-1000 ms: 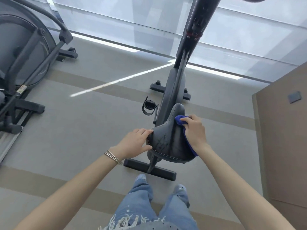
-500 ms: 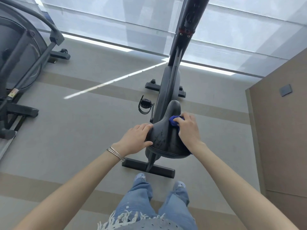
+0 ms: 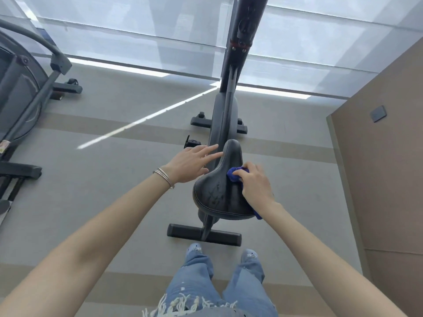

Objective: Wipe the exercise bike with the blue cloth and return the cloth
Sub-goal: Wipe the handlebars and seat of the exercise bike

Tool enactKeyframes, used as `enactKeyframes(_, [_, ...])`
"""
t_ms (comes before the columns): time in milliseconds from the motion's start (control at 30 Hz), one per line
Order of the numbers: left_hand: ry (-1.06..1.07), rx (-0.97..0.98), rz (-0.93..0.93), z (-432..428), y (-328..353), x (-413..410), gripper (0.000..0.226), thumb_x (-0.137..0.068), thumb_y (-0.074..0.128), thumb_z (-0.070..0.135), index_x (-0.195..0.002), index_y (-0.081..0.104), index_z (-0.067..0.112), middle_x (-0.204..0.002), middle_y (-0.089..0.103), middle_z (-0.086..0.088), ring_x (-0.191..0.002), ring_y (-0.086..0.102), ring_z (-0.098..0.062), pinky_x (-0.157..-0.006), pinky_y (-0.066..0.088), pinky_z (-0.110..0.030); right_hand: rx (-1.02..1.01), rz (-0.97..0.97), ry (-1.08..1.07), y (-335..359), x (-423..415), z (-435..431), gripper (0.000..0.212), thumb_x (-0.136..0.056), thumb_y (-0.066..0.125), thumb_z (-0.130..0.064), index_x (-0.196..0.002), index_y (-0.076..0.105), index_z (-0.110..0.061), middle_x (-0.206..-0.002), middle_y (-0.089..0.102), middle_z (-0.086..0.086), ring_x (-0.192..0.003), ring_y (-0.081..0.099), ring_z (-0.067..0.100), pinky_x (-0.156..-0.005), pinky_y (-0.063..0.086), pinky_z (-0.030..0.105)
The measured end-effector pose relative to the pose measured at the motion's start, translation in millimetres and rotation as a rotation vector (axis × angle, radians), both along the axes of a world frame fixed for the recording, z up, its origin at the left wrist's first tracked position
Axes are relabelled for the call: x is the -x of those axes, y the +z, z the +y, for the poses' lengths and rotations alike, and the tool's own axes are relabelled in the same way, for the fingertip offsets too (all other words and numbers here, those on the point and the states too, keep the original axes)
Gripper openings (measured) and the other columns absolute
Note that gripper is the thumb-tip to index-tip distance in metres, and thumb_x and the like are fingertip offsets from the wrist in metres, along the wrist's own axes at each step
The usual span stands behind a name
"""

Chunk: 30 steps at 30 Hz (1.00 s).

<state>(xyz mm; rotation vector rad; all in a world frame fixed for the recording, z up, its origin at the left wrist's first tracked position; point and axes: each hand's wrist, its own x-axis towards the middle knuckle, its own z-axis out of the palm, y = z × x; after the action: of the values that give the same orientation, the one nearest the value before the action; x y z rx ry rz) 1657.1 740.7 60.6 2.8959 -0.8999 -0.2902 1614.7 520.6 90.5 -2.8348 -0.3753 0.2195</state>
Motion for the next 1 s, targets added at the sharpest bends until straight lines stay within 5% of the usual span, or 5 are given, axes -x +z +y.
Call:
enactKeyframes(233, [-0.146,-0.093,-0.034,-11.7,-15.0,-18.6,0.089,-0.087,0.046,0.000,-0.147,-0.006,0.039,-0.159,0.013,-0.003,-0.135,0.031,-0.023,-0.094,0.044,-0.033,-0.016,-0.001,0.227,13.9,54.6,-21.0,0.039,-0.055,0.074,0.012,-0.083,0.072,-0.014,-0.092,0.064,0.009,-0.075,0.058,0.028,-0.062,0.053,0.034])
enactKeyframes(500, [-0.139,-0.056,-0.005,-9.7,-21.3,-20.5,0.097,-0.083,0.048,-0.008,-0.147,-0.005,0.041,-0.153,0.029,-0.006,-0.130,0.039,-0.024,-0.093,0.047,-0.034,0.020,-0.032,-0.107,-6.6,0.3,3.2,0.040,-0.085,0.049,0.003,-0.117,0.059,-0.018,-0.125,0.048,0.009,-0.109,0.043,0.030,-0.082,0.047,0.038])
enactKeyframes(700, [-0.137,-0.047,-0.011,-12.2,-22.2,-14.3,0.085,-0.087,0.046,0.000,-0.149,0.000,0.034,-0.153,0.030,-0.007,-0.134,0.038,-0.025,-0.104,0.041,-0.038,-0.076,-0.039,0.159,3.7,66.5,-27.8,0.030,-0.059,0.075,0.001,-0.086,0.072,-0.013,-0.093,0.065,0.011,-0.076,0.059,0.033,-0.053,0.051,0.031])
enactKeyframes(867, [-0.243,-0.011,-0.179,-6.6,-17.6,-5.5,0.058,-0.094,0.048,0.018,-0.147,0.026,0.021,-0.156,0.026,-0.006,-0.139,0.033,-0.026,-0.112,0.033,-0.040,-0.171,-0.070,-0.046,-6.0,55.4,-57.5,0.035,-0.071,0.065,0.015,-0.094,0.073,-0.011,-0.099,0.062,0.013,-0.088,0.055,0.034,-0.070,0.050,0.035])
enactKeyframes(1000, [-0.342,-0.090,-0.214,2.7,-14.3,-11.7,0.057,-0.097,0.036,0.028,-0.150,0.014,0.024,-0.159,0.013,0.000,-0.146,0.015,-0.025,-0.118,0.018,-0.042,-0.252,-0.029,-0.247,-18.6,62.9,-59.2,0.030,-0.086,0.054,0.006,-0.105,0.070,-0.011,-0.108,0.057,0.013,-0.099,0.048,0.032,-0.083,0.041,0.032])
